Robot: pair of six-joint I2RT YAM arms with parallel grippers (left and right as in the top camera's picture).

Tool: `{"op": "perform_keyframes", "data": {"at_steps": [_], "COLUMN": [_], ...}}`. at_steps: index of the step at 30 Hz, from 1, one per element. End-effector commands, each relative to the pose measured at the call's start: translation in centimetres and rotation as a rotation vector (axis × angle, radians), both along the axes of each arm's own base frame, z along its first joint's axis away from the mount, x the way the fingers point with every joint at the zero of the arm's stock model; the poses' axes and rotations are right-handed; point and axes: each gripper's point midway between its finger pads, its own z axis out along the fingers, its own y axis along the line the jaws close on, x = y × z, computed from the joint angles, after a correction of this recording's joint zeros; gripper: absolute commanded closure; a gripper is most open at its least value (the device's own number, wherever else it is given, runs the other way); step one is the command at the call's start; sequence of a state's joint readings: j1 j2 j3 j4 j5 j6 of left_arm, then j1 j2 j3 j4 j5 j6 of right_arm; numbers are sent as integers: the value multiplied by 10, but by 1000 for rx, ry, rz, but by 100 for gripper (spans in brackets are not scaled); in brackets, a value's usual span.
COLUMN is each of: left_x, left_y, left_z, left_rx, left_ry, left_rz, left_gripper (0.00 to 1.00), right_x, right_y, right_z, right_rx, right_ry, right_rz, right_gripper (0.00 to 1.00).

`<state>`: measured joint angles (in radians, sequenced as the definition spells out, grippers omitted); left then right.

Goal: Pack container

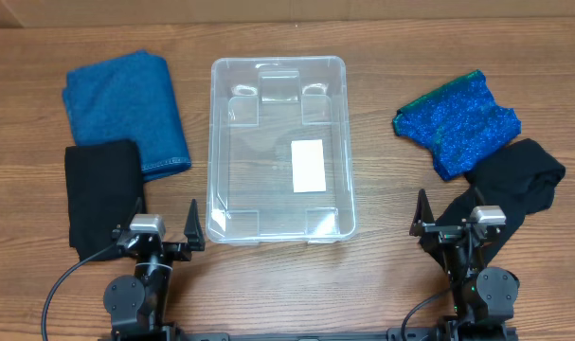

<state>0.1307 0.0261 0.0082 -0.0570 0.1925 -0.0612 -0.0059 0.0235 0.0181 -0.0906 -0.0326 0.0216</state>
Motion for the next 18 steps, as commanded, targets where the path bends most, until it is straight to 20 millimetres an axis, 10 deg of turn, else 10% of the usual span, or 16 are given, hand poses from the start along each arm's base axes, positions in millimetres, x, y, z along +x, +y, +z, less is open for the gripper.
{"op": "perform_keyframes", "data": {"at_steps": [1, 18], "left_x": [-1, -1], "left_y": [-1, -1], "left_z": [2, 2], "left_rx": [-12, -13], "left_ry": [-12, -12], "left_rz": [-2, -7], "left_gripper": [0, 0], "right_x": [0, 0], "right_y": [-1, -1], "right_z": [-1, -1], "right_rx": [-7, -7], "right_ry": [-3, -3], "right_rz": [-8, -7], "right_gripper": [0, 0]}}
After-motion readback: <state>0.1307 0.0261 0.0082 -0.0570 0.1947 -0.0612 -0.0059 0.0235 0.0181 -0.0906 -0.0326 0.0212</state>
